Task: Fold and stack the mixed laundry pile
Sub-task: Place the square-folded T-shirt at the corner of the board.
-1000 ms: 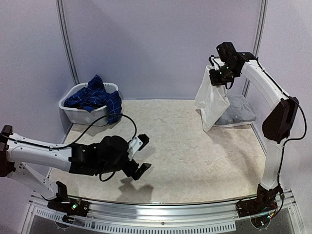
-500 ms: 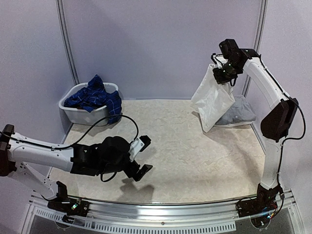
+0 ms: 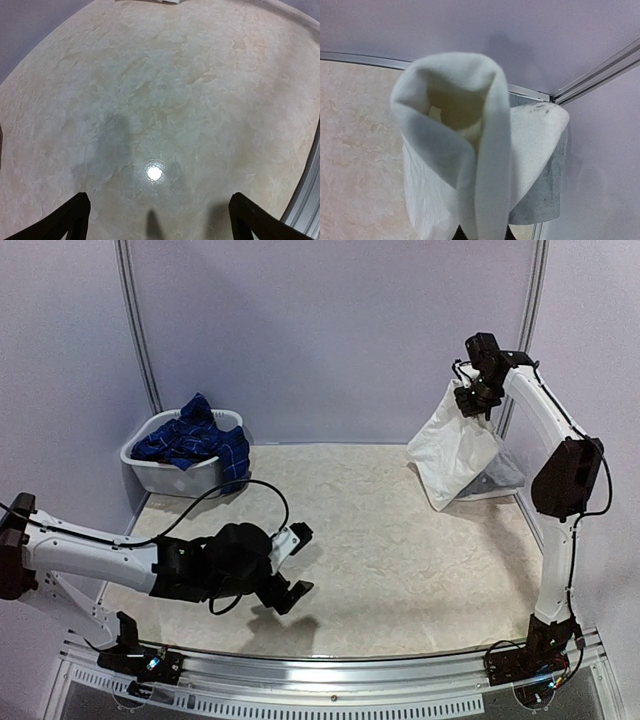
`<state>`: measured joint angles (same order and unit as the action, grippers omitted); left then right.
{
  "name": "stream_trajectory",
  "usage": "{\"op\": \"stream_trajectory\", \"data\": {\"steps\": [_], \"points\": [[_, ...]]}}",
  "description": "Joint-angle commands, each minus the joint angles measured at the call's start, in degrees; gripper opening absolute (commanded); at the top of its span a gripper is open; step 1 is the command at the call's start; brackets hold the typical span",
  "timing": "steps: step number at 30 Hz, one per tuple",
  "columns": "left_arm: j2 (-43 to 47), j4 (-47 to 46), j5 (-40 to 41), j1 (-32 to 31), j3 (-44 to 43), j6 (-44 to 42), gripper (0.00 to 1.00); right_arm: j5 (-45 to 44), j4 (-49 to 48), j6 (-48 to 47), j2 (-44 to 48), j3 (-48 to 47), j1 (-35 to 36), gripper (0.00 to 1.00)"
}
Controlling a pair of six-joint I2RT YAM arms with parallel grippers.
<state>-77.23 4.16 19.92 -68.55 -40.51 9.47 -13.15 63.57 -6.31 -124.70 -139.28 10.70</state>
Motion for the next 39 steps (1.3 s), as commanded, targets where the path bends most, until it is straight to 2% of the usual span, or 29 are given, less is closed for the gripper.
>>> {"op": "stream_trajectory", "data": {"steps": [1,8,22,32,39], "points": [[-1.2,0.5,-0.2,0.0,-1.7,-0.2,0.98,-2.1,-5.4,-0.4,-1.6,-1.9,-2.5,0.0],[-1.9,0.9,0.2,-0.1,-2.2,-0.3,0.98,-5.8,-10.7,0.5,-4.5,-1.7,-4.5,0.0],[-2.7,0.7,0.2,-0.3,-2.3,-0.3,0.98,-6.1,-18.2,5.3,-10.1,2.1,-11.2,0.0],[-3.0,0.5,0.0,-0.4,-2.4,-0.4,0.98,-5.0,-21.7,8.9,-13.8,5.3,-15.0,0.0],[-3.0,0.6,-0.2,-0.5,-2.5,-0.4,0.98,-7.6,-21.6,10.9,-16.2,5.4,-15.3,0.02]]}}
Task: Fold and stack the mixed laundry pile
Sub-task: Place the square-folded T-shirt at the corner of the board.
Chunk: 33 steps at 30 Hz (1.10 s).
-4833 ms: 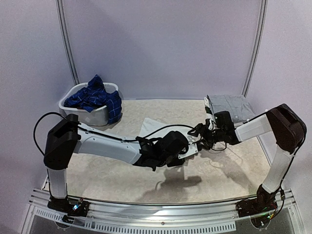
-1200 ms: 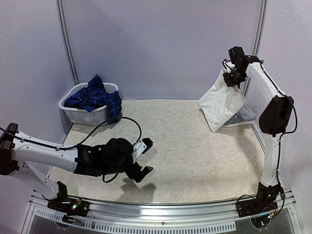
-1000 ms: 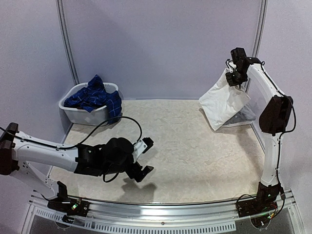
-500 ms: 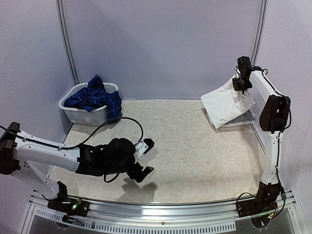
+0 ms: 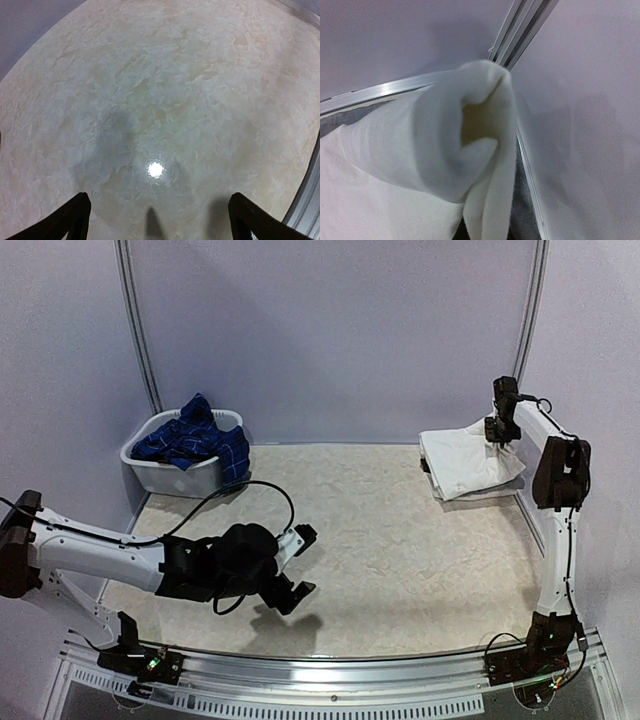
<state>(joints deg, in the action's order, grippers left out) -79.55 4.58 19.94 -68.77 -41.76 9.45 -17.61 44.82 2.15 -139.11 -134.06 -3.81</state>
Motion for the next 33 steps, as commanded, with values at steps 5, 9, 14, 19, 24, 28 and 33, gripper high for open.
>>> {"op": "stream_trajectory", "data": {"steps": [5,9,14,19,24,28,33], "points": [[-0.5,0.3,-0.1,-0.6,-1.1,-0.3,0.98,-3.6,-2.9,5.3,-1.1,0.2,-2.1,0.36],[-0.4,0.5,0.2,-0.7,-1.3,-0.3,0.98,-3.8,-3.8,6.3,-0.1,-1.8,-2.4,0.58],[-0.2,1.1,0.8,-1.2,-1.7,-0.4,0.97,-2.7,-2.6,7.3,1.6,-6.7,-2.4,0.77],[0.1,0.8,1.0,-1.4,-1.6,-0.5,0.97,7.9,-5.3,12.0,8.2,-0.6,-2.3,0.78],[0.6,0.7,1.5,-1.5,-1.5,-0.2,0.98,15.8,-8.9,14.8,13.3,6.1,-0.6,0.78],[1.7,0.6,3.2,-1.5,-0.9,0.6,0.99,19.8,-9.9,15.4,15.7,8.5,1.8,0.78],[3.4,1.6,6.5,-1.5,-0.4,1.7,1.0,21.8,-14.7,15.8,22.2,16.1,7.3,0.82]]}}
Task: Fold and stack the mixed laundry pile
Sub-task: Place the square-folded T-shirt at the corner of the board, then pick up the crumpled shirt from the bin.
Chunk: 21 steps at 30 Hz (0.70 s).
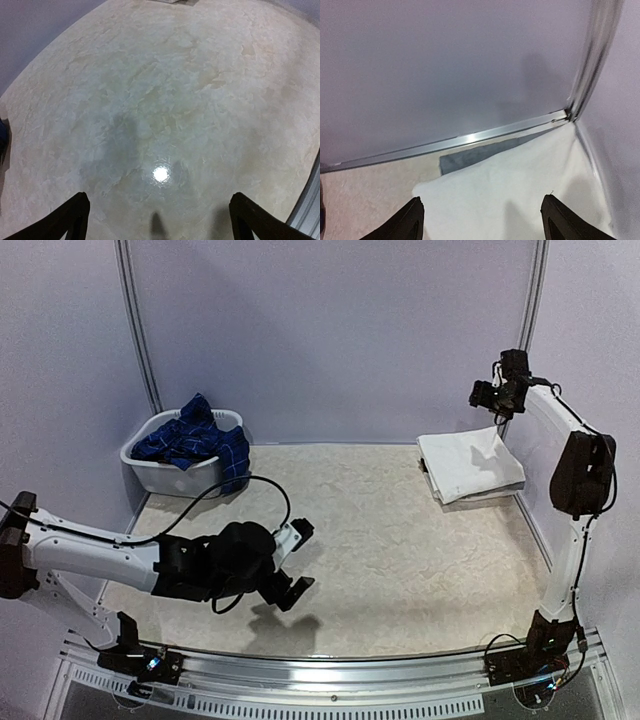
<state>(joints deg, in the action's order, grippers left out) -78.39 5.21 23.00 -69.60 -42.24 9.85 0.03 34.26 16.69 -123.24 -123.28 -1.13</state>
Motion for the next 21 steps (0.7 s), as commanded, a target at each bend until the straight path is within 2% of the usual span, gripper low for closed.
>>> {"op": "stream_trajectory", "data": {"steps": [1,5,13,21], "points": [[2.8,1.4,4.5,-0.6,0.1,1.4,0.99,4.3,-4.9,1.2,7.5,7.0,5.7,0.84],[4.3,2.4,6.8,-0.6,0.1,1.7,1.0,4.5,-6.5,0.8,13.1,11.5,10.2,0.98],[7.3,5.6,13.8,0.0,-1.1,3.6,1.0,3.6,-12.4,0.2,25.2,25.9,17.9,0.99],[8.3,9.7,20.1,5.5,-7.3,3.4,1.0,5.0,-23.6,4.1,39.0,48.7,23.0,0.99]]}}
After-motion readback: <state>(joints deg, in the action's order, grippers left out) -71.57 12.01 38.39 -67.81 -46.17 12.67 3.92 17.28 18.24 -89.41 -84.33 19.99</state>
